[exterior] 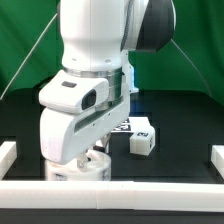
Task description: Assemble stool
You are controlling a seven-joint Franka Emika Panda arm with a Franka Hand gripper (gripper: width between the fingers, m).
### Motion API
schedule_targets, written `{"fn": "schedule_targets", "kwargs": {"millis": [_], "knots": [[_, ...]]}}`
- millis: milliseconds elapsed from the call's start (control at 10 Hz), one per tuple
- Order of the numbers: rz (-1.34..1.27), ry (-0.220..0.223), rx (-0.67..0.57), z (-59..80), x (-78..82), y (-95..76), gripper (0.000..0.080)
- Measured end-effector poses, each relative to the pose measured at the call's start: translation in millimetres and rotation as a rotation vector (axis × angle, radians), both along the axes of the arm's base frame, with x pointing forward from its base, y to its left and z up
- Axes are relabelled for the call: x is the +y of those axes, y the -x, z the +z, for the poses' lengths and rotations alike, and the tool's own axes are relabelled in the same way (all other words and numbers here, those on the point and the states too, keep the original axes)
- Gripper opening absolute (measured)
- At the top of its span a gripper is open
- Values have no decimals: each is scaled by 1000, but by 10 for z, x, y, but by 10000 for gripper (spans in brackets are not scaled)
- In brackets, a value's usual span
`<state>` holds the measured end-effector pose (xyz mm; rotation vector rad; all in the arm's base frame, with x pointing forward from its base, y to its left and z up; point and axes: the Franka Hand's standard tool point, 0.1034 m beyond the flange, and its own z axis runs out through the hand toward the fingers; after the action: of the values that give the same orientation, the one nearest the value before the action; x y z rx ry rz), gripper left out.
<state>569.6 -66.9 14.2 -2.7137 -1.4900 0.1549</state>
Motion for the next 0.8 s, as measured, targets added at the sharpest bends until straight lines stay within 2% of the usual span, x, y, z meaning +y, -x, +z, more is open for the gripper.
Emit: {"fn": "schedule_targets", "kwargs": {"millis": [100, 200, 300, 800], "knots": [[0, 0, 0, -2, 0, 2, 250], [0, 0, 0, -2, -1, 2, 77], [0, 0, -3, 8, 0, -10, 32], [0, 0, -5, 12, -1, -17, 32]]}}
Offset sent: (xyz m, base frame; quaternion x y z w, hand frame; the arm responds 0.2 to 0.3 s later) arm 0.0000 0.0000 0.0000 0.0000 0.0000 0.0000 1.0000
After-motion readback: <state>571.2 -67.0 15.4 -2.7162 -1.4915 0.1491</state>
